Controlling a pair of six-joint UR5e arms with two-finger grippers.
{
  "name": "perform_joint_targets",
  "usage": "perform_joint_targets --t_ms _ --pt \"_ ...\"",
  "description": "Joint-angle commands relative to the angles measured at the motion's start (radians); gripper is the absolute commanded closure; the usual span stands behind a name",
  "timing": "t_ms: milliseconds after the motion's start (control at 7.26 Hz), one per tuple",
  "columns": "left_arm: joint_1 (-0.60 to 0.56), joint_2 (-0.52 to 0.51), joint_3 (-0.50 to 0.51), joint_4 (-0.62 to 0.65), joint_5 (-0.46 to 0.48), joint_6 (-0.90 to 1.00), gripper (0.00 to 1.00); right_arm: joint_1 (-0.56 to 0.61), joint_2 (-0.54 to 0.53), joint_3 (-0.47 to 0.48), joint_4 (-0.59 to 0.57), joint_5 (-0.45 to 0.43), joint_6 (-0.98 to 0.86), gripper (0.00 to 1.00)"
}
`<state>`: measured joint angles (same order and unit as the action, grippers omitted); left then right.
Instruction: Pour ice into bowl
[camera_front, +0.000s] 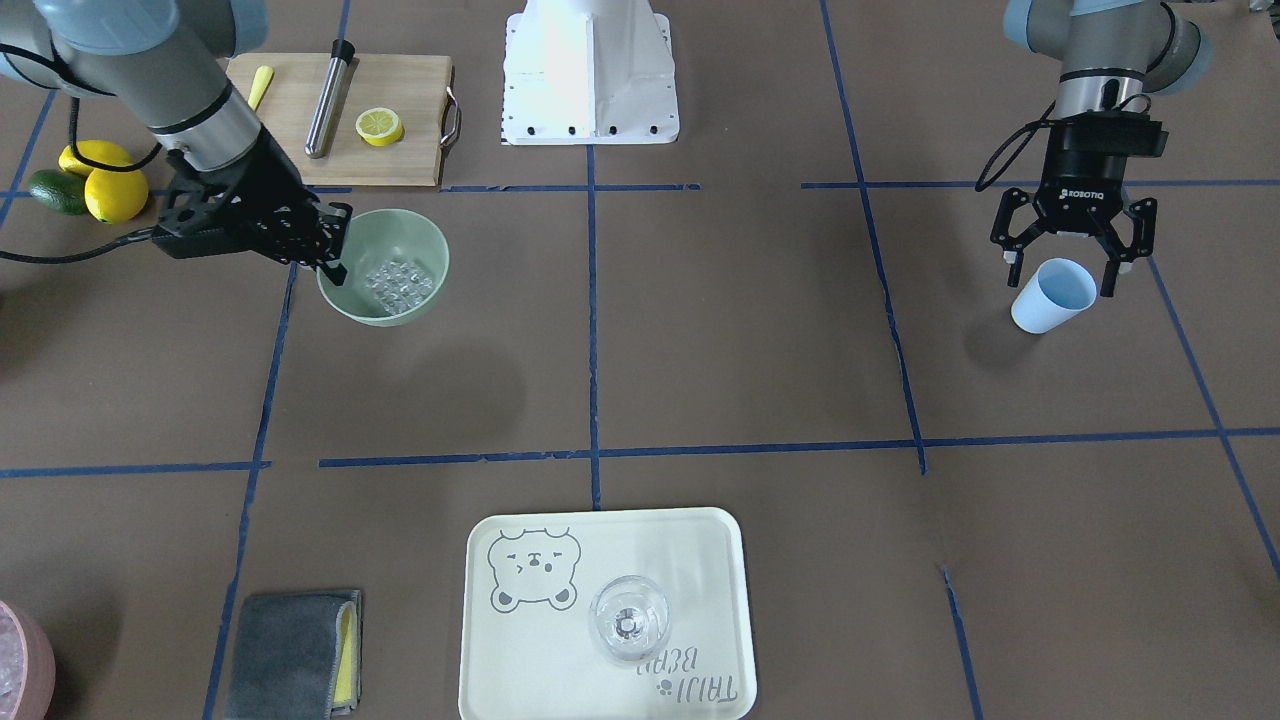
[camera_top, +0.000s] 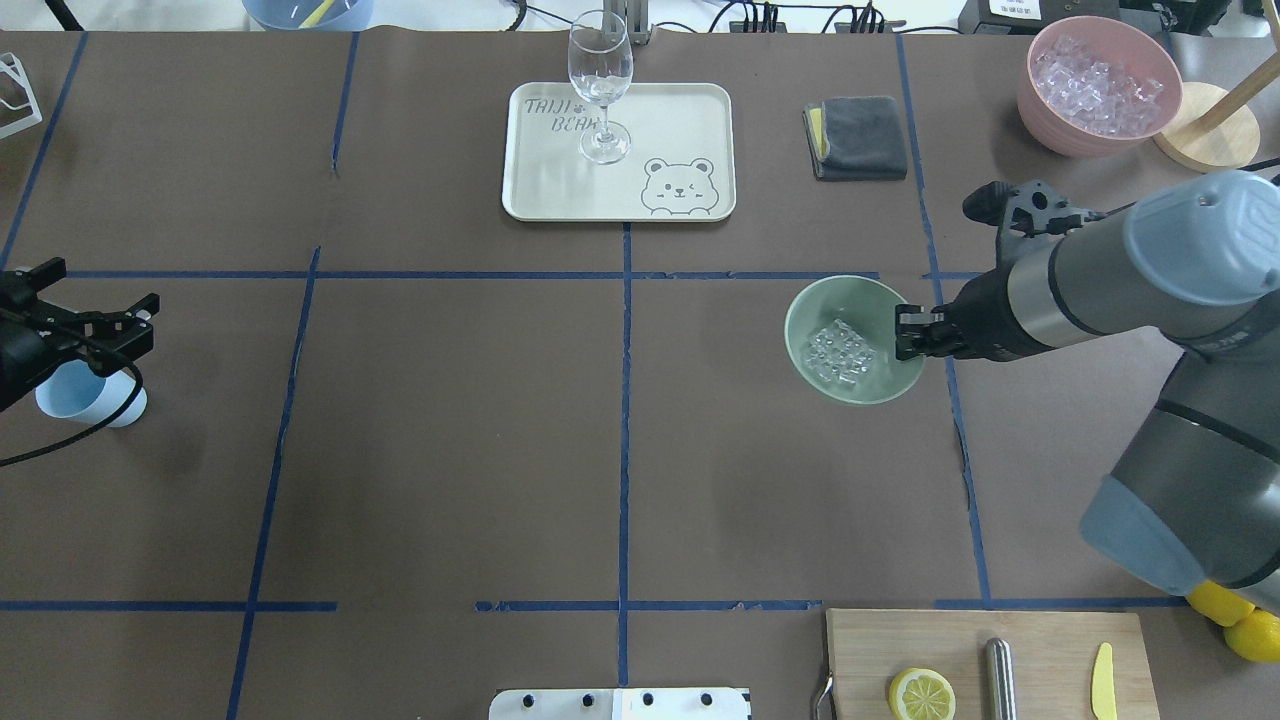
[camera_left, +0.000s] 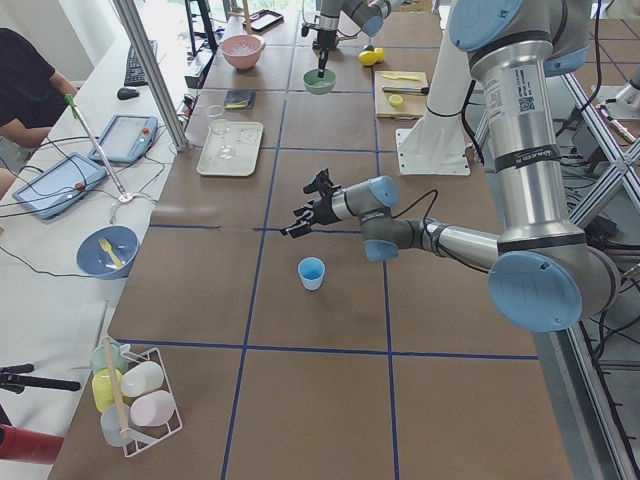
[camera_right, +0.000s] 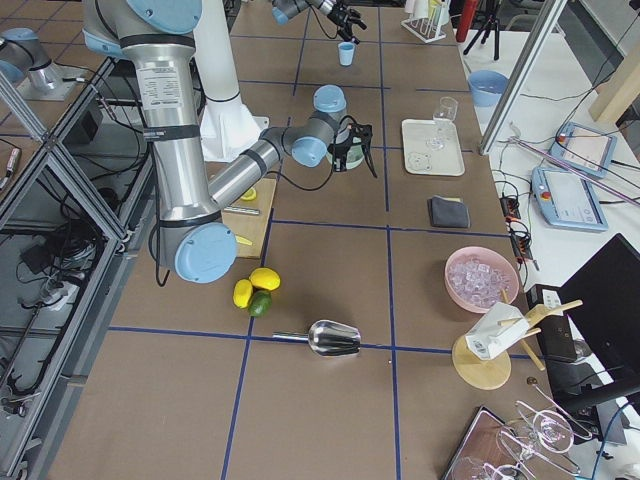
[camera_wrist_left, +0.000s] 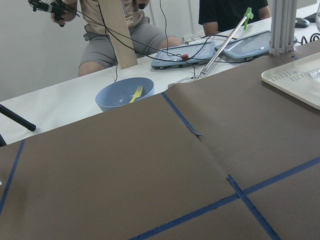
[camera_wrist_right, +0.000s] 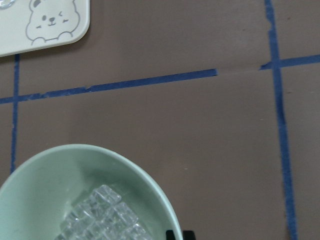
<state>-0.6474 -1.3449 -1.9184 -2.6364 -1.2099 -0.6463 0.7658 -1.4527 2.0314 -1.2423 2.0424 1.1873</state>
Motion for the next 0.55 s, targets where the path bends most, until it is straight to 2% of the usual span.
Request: perform_joint_targets --t_ms 0,138,276,413 --pt "-0.198 -0.153 -0.034 0.268 -0.246 0.136 0.00 0.137 -0.159 0.007 0.010 0.073 -0.245 1.00" --pt "-0.315 -0.237 -0.034 0.414 -0.413 0.211 0.00 0.177 -0.219 0.003 0.009 0.073 -0.341 1.00" --pt "-0.393 -0.311 -0.033 0.555 -0.518 0.252 0.00 0.208 -0.253 0.000 0.009 0.073 -0.363 1.00" --pt "-0.406 -0.318 -0.030 0.596 -0.574 0.298 0.00 0.222 -0.285 -0.006 0.009 0.071 -0.374 1.00"
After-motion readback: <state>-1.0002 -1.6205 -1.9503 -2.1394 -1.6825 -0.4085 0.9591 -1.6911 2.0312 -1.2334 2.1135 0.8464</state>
